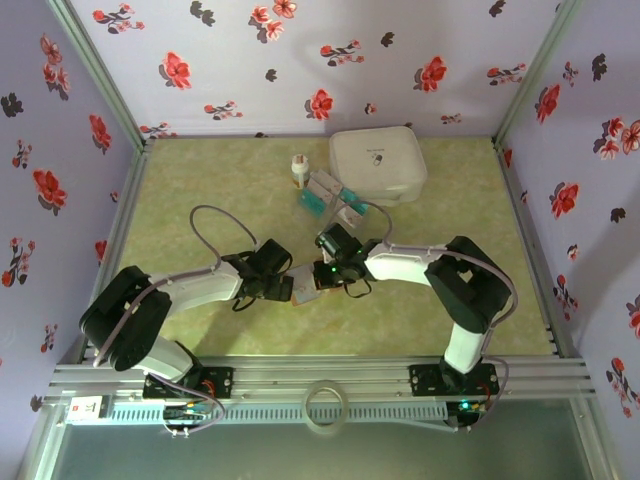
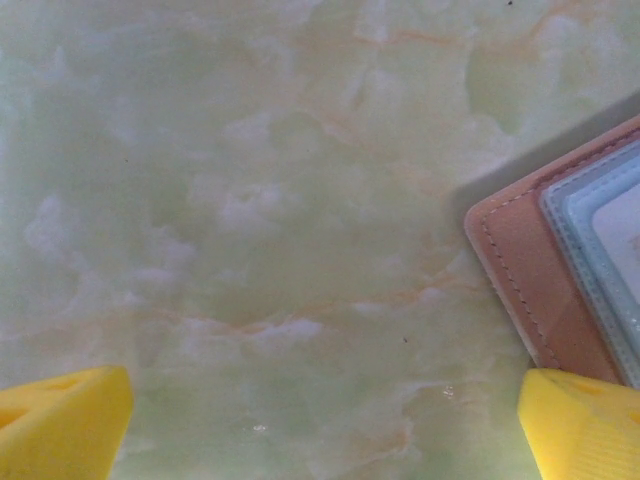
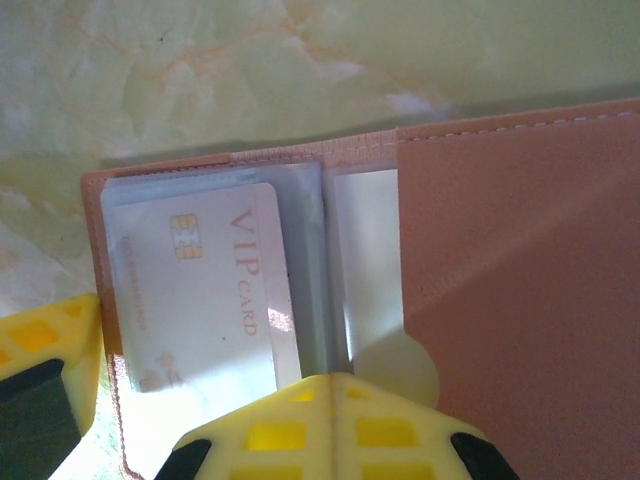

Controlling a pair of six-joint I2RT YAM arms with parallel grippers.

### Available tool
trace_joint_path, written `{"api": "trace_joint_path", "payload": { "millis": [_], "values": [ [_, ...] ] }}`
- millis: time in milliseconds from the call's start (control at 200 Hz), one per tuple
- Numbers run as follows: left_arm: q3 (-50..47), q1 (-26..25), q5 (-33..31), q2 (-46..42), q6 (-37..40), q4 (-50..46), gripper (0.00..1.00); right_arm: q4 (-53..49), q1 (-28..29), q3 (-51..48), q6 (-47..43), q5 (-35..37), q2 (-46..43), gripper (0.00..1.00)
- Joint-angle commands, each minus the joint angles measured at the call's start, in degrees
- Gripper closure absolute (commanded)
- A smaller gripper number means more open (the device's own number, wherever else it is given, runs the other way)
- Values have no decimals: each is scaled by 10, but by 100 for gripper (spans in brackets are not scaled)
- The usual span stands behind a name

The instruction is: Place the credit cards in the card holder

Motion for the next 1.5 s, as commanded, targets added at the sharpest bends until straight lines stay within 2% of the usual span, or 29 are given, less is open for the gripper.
{"api": "trace_joint_path", "payload": {
  "millis": [0,245,500,570,735,885,1110,1265,1490],
  "values": [
    [-7,-4,1,12,-2,4,0,14,14,19,17,-15,18,100],
    [-7,2,-6,5,9,1,0,30,32,32,37,-25,28,100],
    [-12,43,-6,-29,33,-12,0,52,35,35,58,-34,19,100],
    [-13,56,-4,-43,38,-18,0,49,35,38,57,-29,10,96],
    [-13,81,8,-71,43,-26,0,13,29,52,38,-5,-28,76],
    [-8,90,12,-88,44,-31,0,-21,9,51,18,19,-73,63],
    [-10,92,35,-112,54,-16,0,-39,-36,2,14,42,-144,57],
    [-12,92,73,-117,65,5,0,-49,-68,-37,15,56,-185,55],
    [-22,92,109,-117,54,37,0,-60,-82,-68,11,64,-207,55]
  ]
}}
